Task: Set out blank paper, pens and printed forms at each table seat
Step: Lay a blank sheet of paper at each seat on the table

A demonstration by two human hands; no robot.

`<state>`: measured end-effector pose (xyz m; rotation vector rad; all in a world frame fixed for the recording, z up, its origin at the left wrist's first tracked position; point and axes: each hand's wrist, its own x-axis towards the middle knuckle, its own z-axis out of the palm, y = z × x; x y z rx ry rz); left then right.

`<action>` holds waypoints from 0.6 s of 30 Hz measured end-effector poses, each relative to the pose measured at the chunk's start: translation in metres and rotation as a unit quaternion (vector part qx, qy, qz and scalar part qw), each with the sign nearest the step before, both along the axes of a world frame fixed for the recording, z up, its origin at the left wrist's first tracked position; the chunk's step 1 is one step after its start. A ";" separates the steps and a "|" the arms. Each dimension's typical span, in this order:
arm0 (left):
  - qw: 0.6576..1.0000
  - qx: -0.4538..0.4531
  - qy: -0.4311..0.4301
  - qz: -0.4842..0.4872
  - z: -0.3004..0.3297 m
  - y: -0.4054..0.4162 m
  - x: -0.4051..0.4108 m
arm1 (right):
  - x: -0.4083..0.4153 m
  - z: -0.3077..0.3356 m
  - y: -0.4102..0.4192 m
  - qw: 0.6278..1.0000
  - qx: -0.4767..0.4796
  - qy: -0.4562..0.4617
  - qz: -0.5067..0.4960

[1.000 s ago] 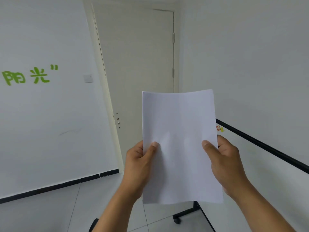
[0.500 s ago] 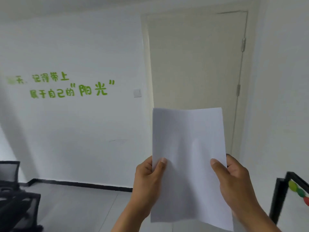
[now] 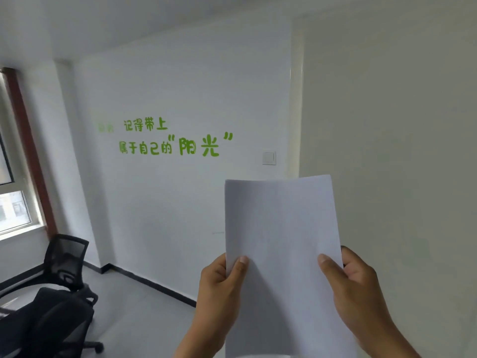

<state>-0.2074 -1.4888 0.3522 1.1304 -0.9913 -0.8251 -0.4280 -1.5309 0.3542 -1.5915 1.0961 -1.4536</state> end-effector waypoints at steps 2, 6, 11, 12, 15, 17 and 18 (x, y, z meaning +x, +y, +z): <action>1.000 0.007 0.000 0.008 0.002 -0.030 0.016 | 0.015 0.004 -0.034 1.000 0.004 -0.001 0.000; 0.999 -0.004 -0.023 0.023 0.012 -0.094 0.055 | 0.049 0.002 -0.111 1.000 0.015 -0.004 -0.005; 0.998 0.005 -0.036 0.055 -0.005 -0.157 0.108 | 0.106 -0.013 -0.196 0.999 0.019 0.004 0.051; 0.997 0.010 -0.035 0.067 -0.010 -0.169 0.119 | 0.120 -0.016 -0.212 0.998 0.015 0.007 0.054; 0.993 0.028 -0.034 0.114 -0.027 -0.206 0.158 | 0.167 -0.032 -0.269 0.995 0.017 0.003 0.097; 0.987 0.029 -0.025 0.159 -0.040 -0.235 0.188 | 0.207 -0.047 -0.319 0.989 0.030 0.018 0.145; 0.985 0.029 -0.022 0.170 -0.041 -0.245 0.199 | 0.219 -0.048 -0.334 0.985 0.032 0.020 0.166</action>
